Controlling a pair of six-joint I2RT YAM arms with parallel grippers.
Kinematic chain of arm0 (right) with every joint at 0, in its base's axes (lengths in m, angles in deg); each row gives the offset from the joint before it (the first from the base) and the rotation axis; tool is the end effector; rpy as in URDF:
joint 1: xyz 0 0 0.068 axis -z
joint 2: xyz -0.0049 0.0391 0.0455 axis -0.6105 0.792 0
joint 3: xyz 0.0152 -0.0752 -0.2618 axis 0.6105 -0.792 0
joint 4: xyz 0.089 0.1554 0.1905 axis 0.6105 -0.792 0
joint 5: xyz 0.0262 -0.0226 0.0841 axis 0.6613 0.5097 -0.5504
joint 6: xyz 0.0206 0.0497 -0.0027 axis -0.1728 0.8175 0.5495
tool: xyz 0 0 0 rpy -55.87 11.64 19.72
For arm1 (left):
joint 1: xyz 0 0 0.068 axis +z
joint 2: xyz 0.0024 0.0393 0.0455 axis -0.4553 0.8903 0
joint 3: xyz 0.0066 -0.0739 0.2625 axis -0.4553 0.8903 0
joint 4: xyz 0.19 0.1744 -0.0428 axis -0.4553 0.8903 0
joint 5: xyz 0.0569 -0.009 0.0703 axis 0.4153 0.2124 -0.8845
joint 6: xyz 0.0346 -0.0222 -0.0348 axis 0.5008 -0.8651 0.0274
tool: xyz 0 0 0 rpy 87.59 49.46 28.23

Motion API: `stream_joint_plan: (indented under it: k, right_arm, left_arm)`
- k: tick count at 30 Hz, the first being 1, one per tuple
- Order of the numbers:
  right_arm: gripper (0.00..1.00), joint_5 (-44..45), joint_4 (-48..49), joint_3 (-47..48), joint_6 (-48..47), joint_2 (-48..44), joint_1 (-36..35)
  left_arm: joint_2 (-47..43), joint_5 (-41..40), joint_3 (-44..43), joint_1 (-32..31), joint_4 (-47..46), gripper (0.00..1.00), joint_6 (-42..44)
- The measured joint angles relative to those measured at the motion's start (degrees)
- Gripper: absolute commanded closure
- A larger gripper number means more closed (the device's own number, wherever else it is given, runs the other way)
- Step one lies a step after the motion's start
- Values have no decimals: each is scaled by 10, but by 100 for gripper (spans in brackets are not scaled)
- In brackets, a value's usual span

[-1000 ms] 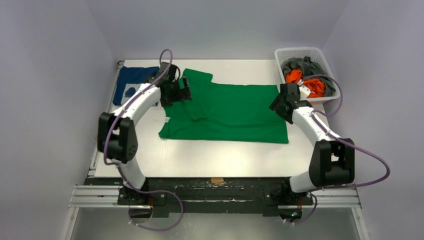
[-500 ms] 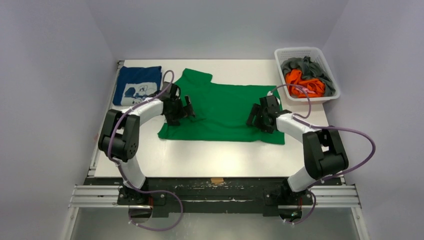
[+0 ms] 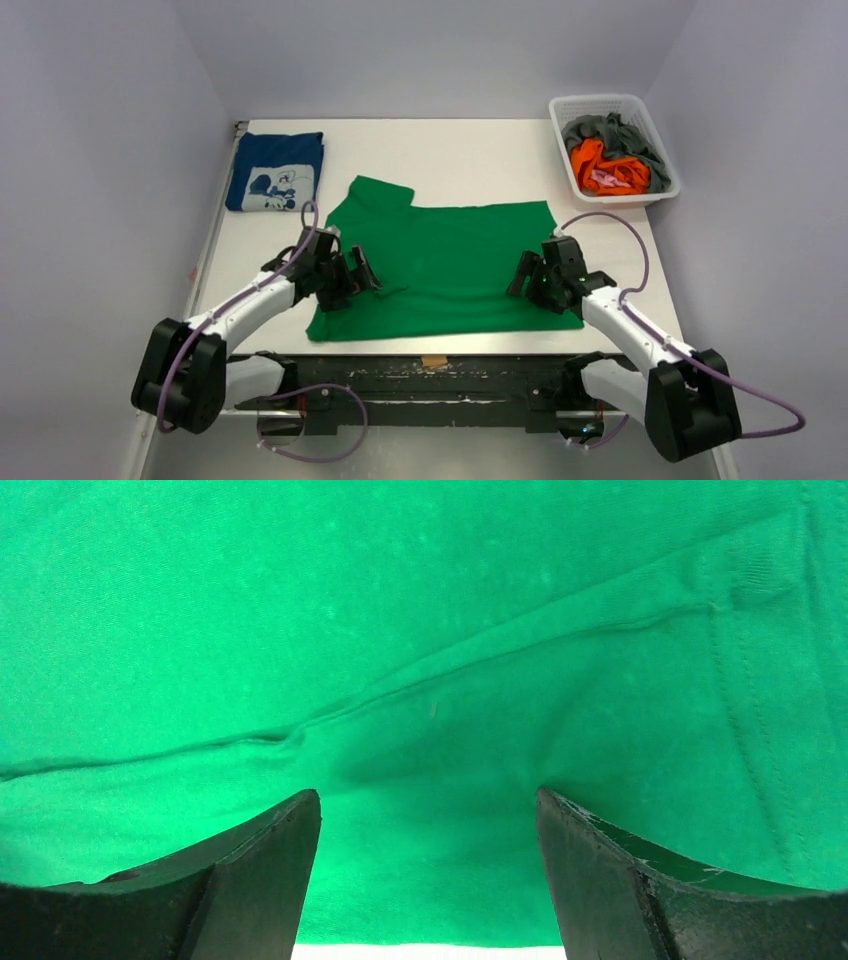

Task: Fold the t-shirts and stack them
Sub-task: Fold the flattened tshirt in 1/3 of the way

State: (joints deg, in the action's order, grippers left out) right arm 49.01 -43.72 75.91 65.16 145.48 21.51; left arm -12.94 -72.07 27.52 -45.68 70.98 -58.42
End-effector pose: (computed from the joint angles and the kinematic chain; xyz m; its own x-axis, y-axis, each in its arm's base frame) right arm 0.1884 0.0543 0.1683 -0.8029 0.4078 -0.4347 0.2758 0.9007 0.3357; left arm 0.2074 -0.0793 0.1674 -0.8719 -0.4371 -0.2207 -0.2689 0.8040 -0.5303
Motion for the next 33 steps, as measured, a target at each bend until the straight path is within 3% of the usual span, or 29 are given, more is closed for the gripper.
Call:
stream_joint_plan:
  k: [9, 13, 20, 29, 33]
  right_arm:
    - [22, -24, -68, -3, -9, -66, 0]
    - [22, -31, -63, -2, -13, -65, 0]
    - [23, -34, -53, 0, -21, -32, 0]
    - [23, -42, -45, 5, -30, -9, 0]
    - [23, -42, -45, 6, -31, -8, 0]
  left_arm:
    - [-71, -90, -36, -115, 122, 3, -44]
    - [-51, -112, -51, -133, 108, 19, -65]
    - [67, -134, -76, -146, 82, 56, -91]
    - [128, -155, -112, -150, 62, 96, -103]
    - [161, -162, -152, -150, 63, 100, -96]
